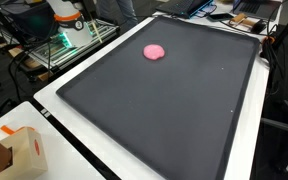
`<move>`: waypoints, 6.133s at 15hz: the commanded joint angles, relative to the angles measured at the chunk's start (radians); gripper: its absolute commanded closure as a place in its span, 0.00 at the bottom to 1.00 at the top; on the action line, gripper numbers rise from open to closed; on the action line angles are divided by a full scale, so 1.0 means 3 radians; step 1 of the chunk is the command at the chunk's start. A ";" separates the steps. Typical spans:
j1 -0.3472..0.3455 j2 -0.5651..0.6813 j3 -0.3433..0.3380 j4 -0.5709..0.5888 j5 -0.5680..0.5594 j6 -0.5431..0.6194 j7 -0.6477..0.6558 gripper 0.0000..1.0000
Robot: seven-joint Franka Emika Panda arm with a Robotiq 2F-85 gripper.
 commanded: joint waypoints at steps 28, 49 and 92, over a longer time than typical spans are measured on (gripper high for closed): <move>-0.0026 0.1597 -0.0004 -0.0017 0.2880 -0.1195 -0.3090 0.97; 0.0164 0.1682 0.0465 0.0212 0.2600 -0.0292 -0.2477 0.97; 0.0868 0.1281 0.1095 0.0183 0.0096 0.0327 -0.0072 0.97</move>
